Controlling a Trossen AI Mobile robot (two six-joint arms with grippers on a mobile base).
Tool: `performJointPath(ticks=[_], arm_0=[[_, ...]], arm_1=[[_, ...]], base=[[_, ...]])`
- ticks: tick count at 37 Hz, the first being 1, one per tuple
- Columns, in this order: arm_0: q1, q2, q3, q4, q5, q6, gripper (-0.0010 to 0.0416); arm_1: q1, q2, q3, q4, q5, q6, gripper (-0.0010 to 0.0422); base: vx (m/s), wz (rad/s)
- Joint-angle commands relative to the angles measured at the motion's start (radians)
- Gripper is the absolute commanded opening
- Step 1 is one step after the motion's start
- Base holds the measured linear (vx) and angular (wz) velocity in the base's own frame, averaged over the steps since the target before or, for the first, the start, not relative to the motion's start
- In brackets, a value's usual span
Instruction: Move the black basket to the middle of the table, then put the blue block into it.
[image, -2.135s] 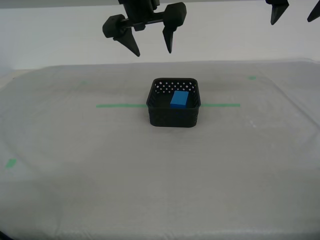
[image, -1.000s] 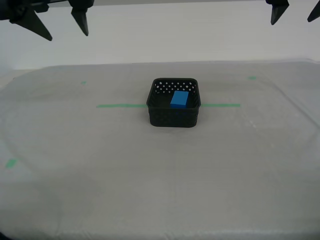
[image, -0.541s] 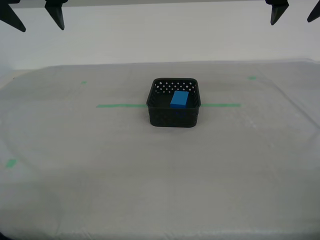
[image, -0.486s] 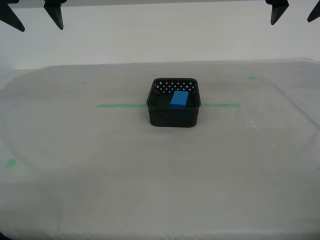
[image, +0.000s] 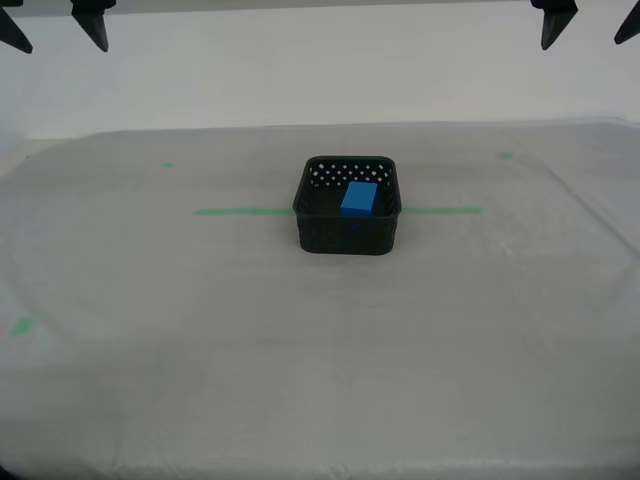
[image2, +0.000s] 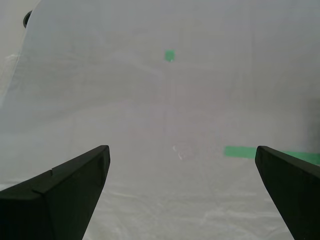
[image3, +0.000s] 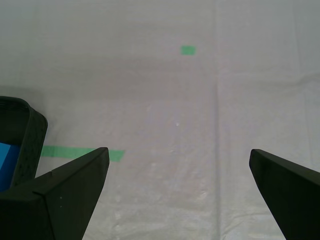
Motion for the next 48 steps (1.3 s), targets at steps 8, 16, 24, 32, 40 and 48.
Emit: performJointPath(ticks=[8,16,24,32,40,48], arm_0=[[0.001,-0.001,0.0,0.001,-0.001,-0.001,0.0394],[0.001,-0.001,0.0,0.001,-0.001,-0.001,0.0394],[0.001,-0.001,0.0,0.0,-0.001,-0.001,0.0394],[0.001,-0.001,0.0,0.0,-0.001,0.0,0.0393],[0.001,-0.001,0.0,0.001,-0.001,-0.001,0.0394],[0.001,-0.001,0.0,0.001,-0.001,0.0,0.0394]], arm_1=[[0.005,0.002,-0.006,-0.033,-0.001,0.044,0.04],[0.006,0.002,-0.006,-0.033,-0.002,0.044,0.04],[0.005,0.002,-0.006,-0.033,-0.002,0.044,0.04],[0.005,0.002,-0.006,-0.033,-0.001,0.044,0.04],[0.005,0.002,-0.006,-0.033,-0.001,0.044,0.04],[0.005,0.002,-0.006,-0.033,-0.001,0.044,0.04]], base=[[0.0,0.0],[0.0,0.0],[0.0,0.0],[0.0,0.0],[0.0,0.0],[0.0,0.0]])
